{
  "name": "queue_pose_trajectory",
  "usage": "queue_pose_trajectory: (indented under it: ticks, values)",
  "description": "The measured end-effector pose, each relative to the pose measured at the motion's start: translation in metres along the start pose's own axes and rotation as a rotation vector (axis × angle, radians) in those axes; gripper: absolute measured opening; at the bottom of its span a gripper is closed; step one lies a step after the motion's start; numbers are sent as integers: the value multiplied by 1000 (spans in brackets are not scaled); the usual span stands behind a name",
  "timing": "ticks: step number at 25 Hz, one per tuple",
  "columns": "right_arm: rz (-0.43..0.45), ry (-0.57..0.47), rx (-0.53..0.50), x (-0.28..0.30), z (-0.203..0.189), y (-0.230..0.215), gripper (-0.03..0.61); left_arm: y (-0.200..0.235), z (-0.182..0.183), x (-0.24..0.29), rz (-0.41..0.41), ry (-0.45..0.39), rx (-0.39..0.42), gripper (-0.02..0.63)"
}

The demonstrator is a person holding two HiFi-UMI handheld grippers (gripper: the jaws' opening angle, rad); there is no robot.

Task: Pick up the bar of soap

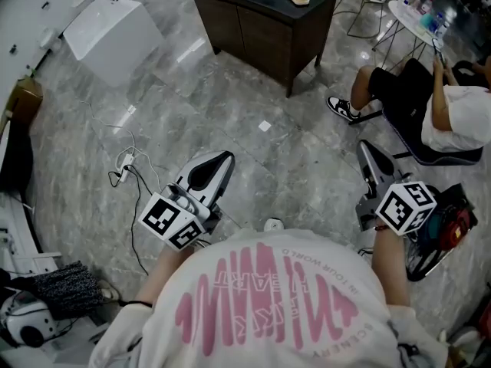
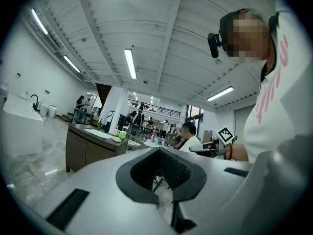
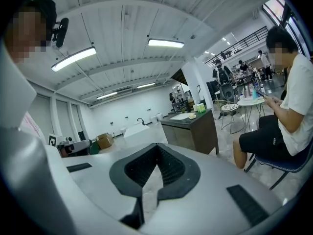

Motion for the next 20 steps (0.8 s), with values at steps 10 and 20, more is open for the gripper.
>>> queue_pose_trajectory:
  ticks: [10,20]
  values:
    - [-40,19,32,15,4,-18,12,15,1,23,-9,20,1,9]
    - [-44,2,52,15,8,-30,12,11,8,29,-5,22,27,8]
Point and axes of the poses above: the fingertips, and each gripper's own axes: x forward along the fingers, y to its left, z out of its top, the point moved 6 cm from there along -x, backward along the fingers
